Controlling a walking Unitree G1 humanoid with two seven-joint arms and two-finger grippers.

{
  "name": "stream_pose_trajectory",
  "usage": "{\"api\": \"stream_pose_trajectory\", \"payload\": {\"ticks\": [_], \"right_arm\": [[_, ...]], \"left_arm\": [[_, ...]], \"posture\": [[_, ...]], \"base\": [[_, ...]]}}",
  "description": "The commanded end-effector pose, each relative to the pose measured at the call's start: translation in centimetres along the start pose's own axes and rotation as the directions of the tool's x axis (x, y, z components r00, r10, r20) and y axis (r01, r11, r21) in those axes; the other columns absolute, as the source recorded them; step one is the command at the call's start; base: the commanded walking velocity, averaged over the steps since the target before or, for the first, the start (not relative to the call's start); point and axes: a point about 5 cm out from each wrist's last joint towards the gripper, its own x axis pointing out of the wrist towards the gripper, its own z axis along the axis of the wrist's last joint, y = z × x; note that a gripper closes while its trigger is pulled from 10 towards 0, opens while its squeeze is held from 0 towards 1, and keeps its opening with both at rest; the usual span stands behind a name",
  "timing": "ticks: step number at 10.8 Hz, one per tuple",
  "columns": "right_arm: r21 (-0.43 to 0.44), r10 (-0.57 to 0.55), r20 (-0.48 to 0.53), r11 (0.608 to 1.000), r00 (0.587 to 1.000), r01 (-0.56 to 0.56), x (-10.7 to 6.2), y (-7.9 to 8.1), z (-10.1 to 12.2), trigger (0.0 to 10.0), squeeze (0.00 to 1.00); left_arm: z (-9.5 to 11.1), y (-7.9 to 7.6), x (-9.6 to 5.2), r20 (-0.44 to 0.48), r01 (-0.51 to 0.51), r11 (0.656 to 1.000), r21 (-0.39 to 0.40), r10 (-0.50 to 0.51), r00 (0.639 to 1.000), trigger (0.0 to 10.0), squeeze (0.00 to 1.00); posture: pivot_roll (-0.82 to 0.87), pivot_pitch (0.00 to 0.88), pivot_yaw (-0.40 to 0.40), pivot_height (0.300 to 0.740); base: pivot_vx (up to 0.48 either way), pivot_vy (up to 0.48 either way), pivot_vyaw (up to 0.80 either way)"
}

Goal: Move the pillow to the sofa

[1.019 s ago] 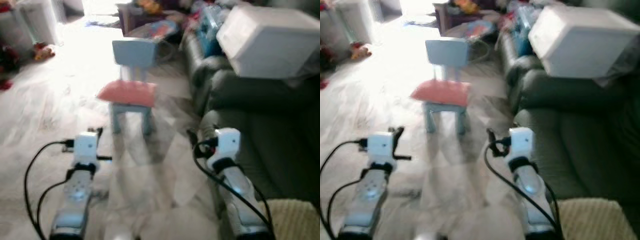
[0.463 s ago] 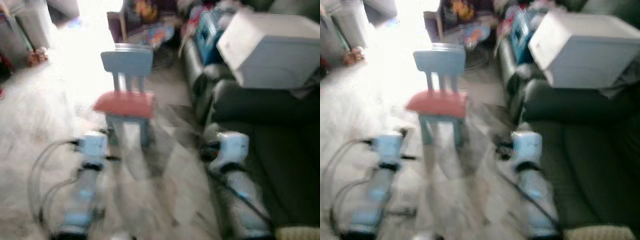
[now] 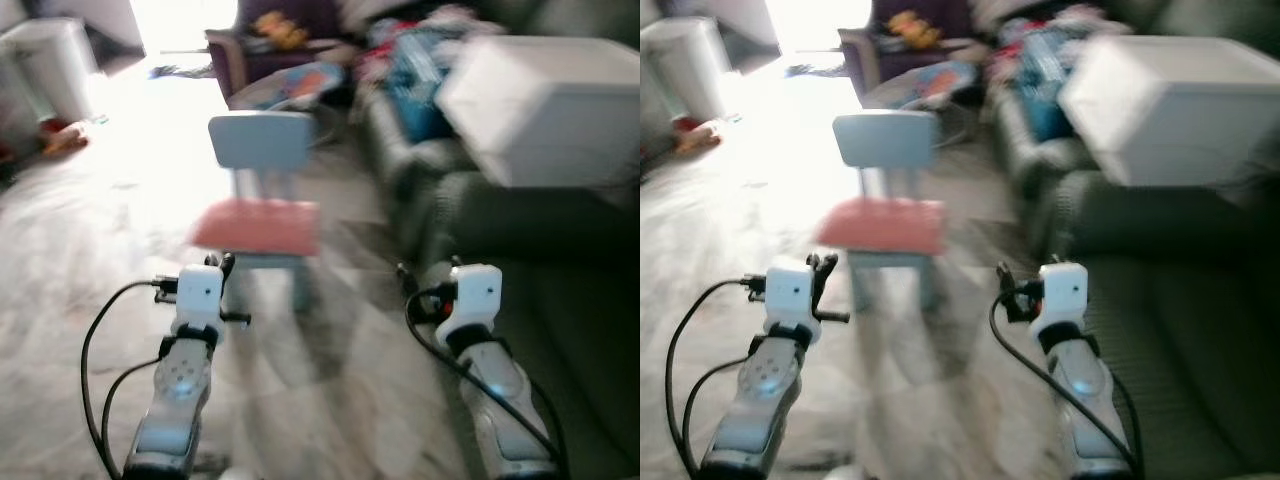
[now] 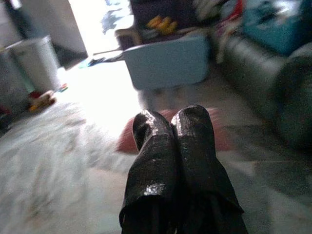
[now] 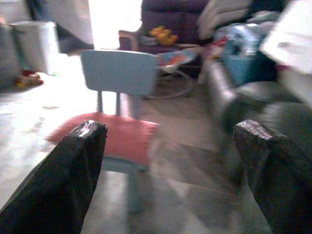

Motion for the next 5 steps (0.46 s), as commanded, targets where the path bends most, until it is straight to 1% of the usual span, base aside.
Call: {"api": "stream_pose_trajectory", "payload": {"ticks": [1,3,4,5], "right_arm": [[-0.013,-0.008,0.013,1.000,1.000,0.008,-0.01,-0.28,0.33,10.0,0.00],[-0.027,-0.001,0.013,1.000,1.000,0.001,-0.01,-0.32,0.37,10.0,0.00],[-0.036,-0.001,0.014,0.999,1.000,0.001,0.02,-0.40,0.38,10.0,0.00],[-0.038,-0.004,0.013,0.999,1.000,0.004,0.09,-0.49,0.37,10.0,0.00]], "left_arm": [[0.48,-0.12,0.27,0.018,0.004,1.000,0.006,-0.004,1.000,10.0,0.00],[0.51,-0.22,0.29,0.022,0.002,1.000,0.019,-0.003,1.000,10.0,0.00],[0.47,-0.29,0.29,0.021,0.002,1.000,0.016,-0.003,1.000,10.0,0.00],[0.30,-0.14,0.35,0.011,-0.023,0.999,0.024,0.023,1.000,10.0,0.00]], "posture": [[-0.01,0.000,-0.016,0.740],[-0.01,0.000,-0.018,0.740],[-0.01,0.000,-0.019,0.740],[-0.01,0.000,-0.020,0.740]], "base": [[0.274,0.394,0.00],[0.283,0.388,0.00],[0.330,0.349,0.79],[0.300,0.375,0.77]]}}
